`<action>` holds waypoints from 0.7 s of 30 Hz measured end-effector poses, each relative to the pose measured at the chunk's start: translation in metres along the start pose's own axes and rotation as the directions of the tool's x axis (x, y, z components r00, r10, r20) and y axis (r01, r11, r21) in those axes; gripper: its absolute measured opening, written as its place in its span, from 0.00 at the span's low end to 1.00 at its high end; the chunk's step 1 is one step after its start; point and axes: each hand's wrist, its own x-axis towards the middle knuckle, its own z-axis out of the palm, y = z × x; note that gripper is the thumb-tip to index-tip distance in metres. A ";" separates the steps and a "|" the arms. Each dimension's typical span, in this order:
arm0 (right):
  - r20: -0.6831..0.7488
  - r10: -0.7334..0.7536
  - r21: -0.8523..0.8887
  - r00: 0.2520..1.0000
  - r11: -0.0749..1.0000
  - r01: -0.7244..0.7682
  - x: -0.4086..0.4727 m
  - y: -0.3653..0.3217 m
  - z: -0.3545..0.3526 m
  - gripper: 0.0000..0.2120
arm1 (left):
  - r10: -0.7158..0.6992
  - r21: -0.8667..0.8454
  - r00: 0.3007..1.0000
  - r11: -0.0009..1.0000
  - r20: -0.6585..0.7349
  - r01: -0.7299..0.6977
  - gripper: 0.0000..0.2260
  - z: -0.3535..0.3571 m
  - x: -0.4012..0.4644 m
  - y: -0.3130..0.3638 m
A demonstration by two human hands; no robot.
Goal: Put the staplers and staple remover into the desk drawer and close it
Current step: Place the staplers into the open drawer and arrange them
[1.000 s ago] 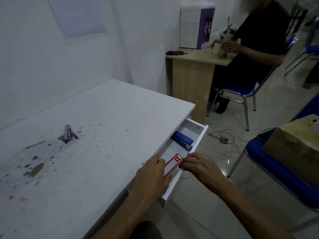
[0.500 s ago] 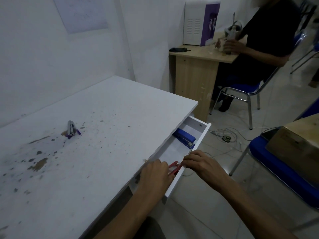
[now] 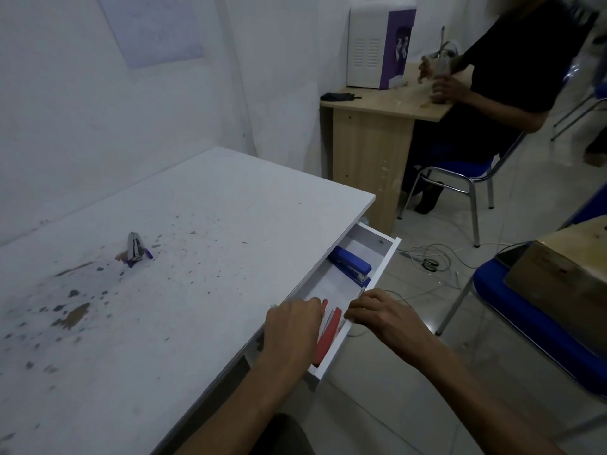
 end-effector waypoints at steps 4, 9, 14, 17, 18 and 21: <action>0.008 -0.003 -0.005 1.000 1.000 0.003 -0.004 0.000 0.004 0.16 | -0.022 -0.105 0.991 0.994 -0.129 0.008 0.14 -0.008 -0.003 -0.010; 0.012 -0.007 0.012 1.000 1.000 0.007 -0.003 0.001 0.003 0.16 | -0.039 -0.245 0.934 0.968 -0.355 -0.052 0.13 -0.007 -0.013 -0.041; 0.002 0.005 0.022 1.000 1.000 -0.005 0.007 -0.004 0.003 0.15 | -0.049 -0.251 0.881 0.965 -0.470 -0.080 0.14 -0.004 -0.019 -0.073; 0.003 0.014 0.019 1.000 1.000 -0.014 0.014 -0.009 0.005 0.15 | -0.068 -0.208 0.886 0.978 -0.458 -0.032 0.16 0.000 -0.020 -0.086; 0.000 0.020 0.021 1.000 1.000 -0.020 0.015 -0.009 0.005 0.16 | -0.073 -0.208 0.898 0.978 -0.435 -0.021 0.17 0.002 -0.019 -0.089; -0.006 0.028 0.028 1.000 0.999 -0.028 0.016 -0.010 0.004 0.16 | -0.088 -0.237 0.907 0.972 -0.413 -0.013 0.17 0.007 -0.019 -0.096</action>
